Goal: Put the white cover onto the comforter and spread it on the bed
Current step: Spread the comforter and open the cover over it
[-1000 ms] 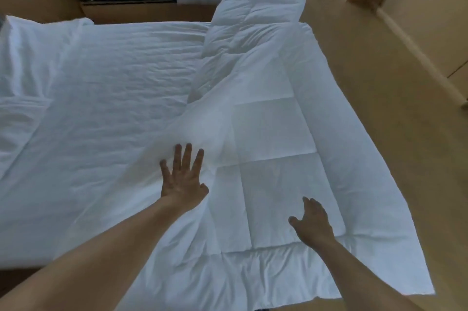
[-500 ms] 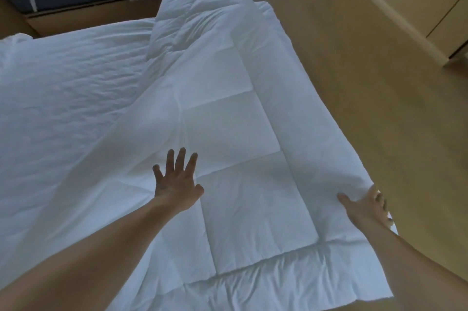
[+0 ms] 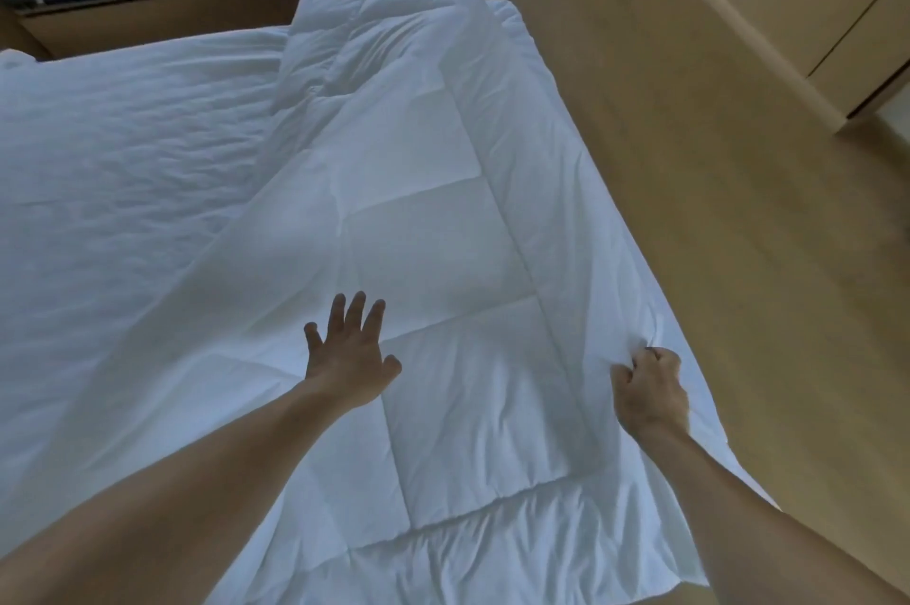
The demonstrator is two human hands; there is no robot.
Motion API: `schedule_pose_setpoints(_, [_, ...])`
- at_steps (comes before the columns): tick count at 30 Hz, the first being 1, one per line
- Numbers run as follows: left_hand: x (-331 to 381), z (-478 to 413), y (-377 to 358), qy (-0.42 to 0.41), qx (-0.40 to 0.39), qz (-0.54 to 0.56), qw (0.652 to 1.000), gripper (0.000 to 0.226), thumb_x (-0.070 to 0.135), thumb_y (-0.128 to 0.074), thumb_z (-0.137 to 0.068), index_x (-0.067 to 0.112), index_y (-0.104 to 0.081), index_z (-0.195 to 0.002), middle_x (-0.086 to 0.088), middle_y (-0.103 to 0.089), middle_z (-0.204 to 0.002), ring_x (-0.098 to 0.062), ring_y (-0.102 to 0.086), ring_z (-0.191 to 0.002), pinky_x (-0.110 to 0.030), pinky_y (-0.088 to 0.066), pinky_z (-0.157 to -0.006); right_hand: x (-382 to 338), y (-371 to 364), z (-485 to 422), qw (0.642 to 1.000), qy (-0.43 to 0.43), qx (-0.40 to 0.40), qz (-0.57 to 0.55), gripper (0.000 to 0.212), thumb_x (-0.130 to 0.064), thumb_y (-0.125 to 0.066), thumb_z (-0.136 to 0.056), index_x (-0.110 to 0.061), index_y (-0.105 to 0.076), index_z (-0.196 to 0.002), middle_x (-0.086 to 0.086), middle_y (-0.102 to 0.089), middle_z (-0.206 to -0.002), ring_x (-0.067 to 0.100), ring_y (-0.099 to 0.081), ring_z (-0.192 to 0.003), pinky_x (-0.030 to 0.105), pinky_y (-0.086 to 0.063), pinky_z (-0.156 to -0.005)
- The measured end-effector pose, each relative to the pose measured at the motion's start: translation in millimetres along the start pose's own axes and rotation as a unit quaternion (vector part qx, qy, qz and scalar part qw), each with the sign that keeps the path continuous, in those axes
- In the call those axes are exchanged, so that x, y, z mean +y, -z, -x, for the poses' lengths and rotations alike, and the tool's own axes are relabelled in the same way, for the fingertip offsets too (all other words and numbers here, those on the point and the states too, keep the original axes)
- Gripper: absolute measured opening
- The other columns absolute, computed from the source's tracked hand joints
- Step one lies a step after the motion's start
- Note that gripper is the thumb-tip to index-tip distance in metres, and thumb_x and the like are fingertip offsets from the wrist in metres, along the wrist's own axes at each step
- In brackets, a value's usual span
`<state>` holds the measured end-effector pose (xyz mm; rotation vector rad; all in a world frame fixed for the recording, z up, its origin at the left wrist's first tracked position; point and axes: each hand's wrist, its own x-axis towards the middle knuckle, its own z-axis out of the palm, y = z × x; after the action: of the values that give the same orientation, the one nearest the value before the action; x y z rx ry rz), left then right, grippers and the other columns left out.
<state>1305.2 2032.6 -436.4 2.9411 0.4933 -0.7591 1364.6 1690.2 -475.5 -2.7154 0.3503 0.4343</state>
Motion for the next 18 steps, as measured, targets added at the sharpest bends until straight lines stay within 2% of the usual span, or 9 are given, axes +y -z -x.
schedule_pose_setpoints(3, [-4.4, 5.0, 12.7, -0.003, 0.012, 0.034, 0.999, 0.079, 0.049, -0.043, -0.096, 0.026, 0.0, -0.158, 0.002, 0.01, -0.166, -0.022, 0.017, -0.151, -0.056, -0.004, -0.12, -41.8, 2.5, 21.2, 0.998, 0.032, 0.003, -0.054, 0.024, -0.021, -0.049, -0.095, -0.001, -0.051, -0.108, 0.016, -0.039, -0.135, 0.044, -0.059, -0.093, 0.042, -0.042, -0.08])
schedule_pose_setpoints(6, [-24.5, 11.5, 28.6, 0.022, 0.028, 0.045, 0.998, 0.08, 0.05, -0.044, -0.096, 0.025, 0.0, -0.158, 0.0, 0.011, -0.166, -0.025, 0.02, -0.151, -0.059, -0.003, -0.119, -99.6, 3.9, 47.9, 0.973, -0.024, -0.006, -0.229, 0.026, -0.02, -0.058, -0.092, -0.004, -0.049, -0.111, 0.016, -0.055, -0.116, 0.037, -0.058, -0.096, 0.04, -0.045, -0.081])
schedule_pose_setpoints(8, [-48.0, 17.8, 38.5, 0.05, 0.041, 0.041, 0.997, 0.081, 0.051, -0.044, -0.096, 0.025, 0.001, -0.158, -0.002, 0.016, -0.165, -0.029, 0.025, -0.149, -0.062, -0.001, -0.117, -141.3, 3.7, 70.8, 0.94, -0.054, -0.048, -0.333, 0.056, -0.021, -0.069, -0.087, -0.006, -0.043, -0.134, 0.017, -0.058, -0.125, 0.033, -0.058, -0.103, 0.036, -0.047, -0.085])
schedule_pose_setpoints(10, [-81.1, 27.2, 44.9, 0.075, 0.058, 0.029, 0.995, 0.083, 0.052, -0.045, -0.095, 0.026, 0.003, -0.158, -0.005, 0.023, -0.163, -0.031, 0.028, -0.147, -0.065, -0.001, -0.115, -181.1, -0.3, 98.5, 0.93, -0.032, -0.105, -0.35, 0.079, -0.026, -0.077, -0.082, -0.006, -0.036, -0.147, 0.014, -0.052, -0.138, 0.032, -0.054, -0.121, 0.037, -0.046, -0.097])
schedule_pose_setpoints(11, [-101.3, 32.5, 45.8, 0.084, 0.065, 0.014, 0.994, 0.085, 0.053, -0.046, -0.094, 0.028, 0.004, -0.157, -0.006, 0.026, -0.162, -0.034, 0.028, -0.147, -0.066, -0.002, -0.114, -201.0, -2.0, 111.9, 0.93, -0.008, -0.126, -0.345, 0.074, -0.025, -0.077, -0.081, -0.006, -0.042, -0.144, 0.01, -0.054, -0.135, 0.032, -0.054, -0.123, 0.037, -0.046, -0.099])
schedule_pose_setpoints(12, [-123.8, 38.2, 45.9, 0.095, 0.073, 0.003, 0.993, 0.086, 0.053, -0.048, -0.094, 0.031, 0.007, -0.157, -0.007, 0.028, -0.161, -0.037, 0.026, -0.147, -0.067, -0.005, -0.113, -220.1, -2.8, 124.1, 0.931, 0.023, -0.134, -0.339, 0.055, -0.019, -0.075, -0.081, -0.008, -0.054, -0.131, 0.005, -0.061, -0.123, 0.031, -0.057, -0.116, 0.037, -0.05, -0.094])
schedule_pose_setpoints(14, [-177.1, 50.3, 44.7, 0.128, 0.074, 0.015, 0.989, 0.084, 0.045, -0.05, -0.095, 0.04, 0.01, -0.154, -0.01, 0.015, -0.164, -0.041, 0.002, -0.149, -0.062, -0.019, -0.112, -260.6, -1.0, 152.4, 0.926, 0.084, -0.124, -0.345, 0.014, -0.004, -0.065, -0.081, -0.011, -0.063, -0.093, 0.0, -0.065, -0.088, 0.027, -0.061, -0.086, 0.03, -0.051, -0.068])
schedule_pose_setpoints(16, [-237.7, 61.1, 39.6, 0.14, 0.047, 0.094, 0.985, 0.076, 0.031, -0.044, -0.099, 0.046, 0.007, -0.154, -0.012, -0.027, -0.156, -0.035, -0.043, -0.132, -0.046, -0.041, -0.102, -303.1, -0.5, 181.1, 0.912, 0.119, -0.105, -0.377, 0.007, 0.002, -0.059, -0.081, -0.004, -0.063, -0.083, 0.003, -0.062, -0.073, 0.022, -0.056, -0.069, 0.026, -0.044, -0.057])
schedule_pose_setpoints(18, [-296.1, 70.3, 31.3, 0.12, 0.039, 0.147, 0.981, 0.064, 0.026, -0.038, -0.101, 0.041, -0.008, -0.156, -0.01, -0.053, -0.139, -0.031, -0.058, -0.116, -0.037, -0.047, -0.092, -349.6, -3.9, 215.1, 0.894, 0.147, -0.103, -0.41, 0.008, 0.005, -0.056, -0.082, 0.003, -0.063, -0.084, 0.005, -0.061, -0.068, 0.02, -0.055, -0.06, 0.026, -0.043, -0.053])
